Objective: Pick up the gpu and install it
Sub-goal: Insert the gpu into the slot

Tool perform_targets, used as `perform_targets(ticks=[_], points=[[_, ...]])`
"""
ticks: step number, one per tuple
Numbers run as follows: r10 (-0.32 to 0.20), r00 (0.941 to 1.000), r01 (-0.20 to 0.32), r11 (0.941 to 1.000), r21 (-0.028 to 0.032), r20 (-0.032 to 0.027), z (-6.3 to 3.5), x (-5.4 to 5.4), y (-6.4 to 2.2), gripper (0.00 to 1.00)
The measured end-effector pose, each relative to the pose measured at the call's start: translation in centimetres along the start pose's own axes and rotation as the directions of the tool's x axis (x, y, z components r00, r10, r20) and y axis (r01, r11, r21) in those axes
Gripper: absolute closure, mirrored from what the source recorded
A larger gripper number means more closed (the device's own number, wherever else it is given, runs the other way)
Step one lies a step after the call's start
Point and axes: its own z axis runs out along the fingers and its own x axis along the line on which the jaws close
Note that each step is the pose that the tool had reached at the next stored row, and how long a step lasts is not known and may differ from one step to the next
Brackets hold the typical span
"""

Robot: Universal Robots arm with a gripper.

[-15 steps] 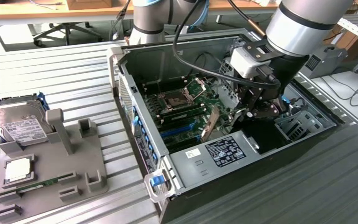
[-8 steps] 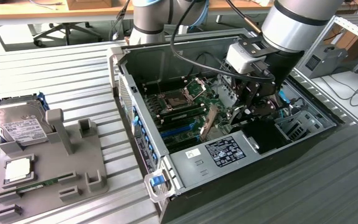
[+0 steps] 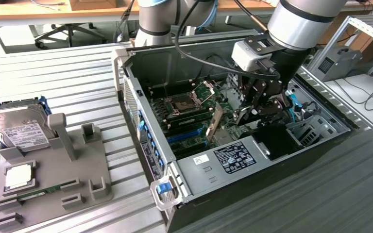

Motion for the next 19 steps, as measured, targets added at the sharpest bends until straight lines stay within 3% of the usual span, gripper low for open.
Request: perform_targets(ticks=[12, 14, 19], points=[[0.000, 1.0000, 0.000, 1.0000, 0.0000, 0.0010, 0.11, -1.3, 0.07, 0.74], [0.023, 0.9997, -0.023, 0.9997, 0.0005, 0.0014, 0.31, -2.5, 0.51, 0.74], [0.041, 0.9992, -0.041, 0.9992, 0.0010, 0.0013, 0.41, -2.7, 0.68, 0.74]])
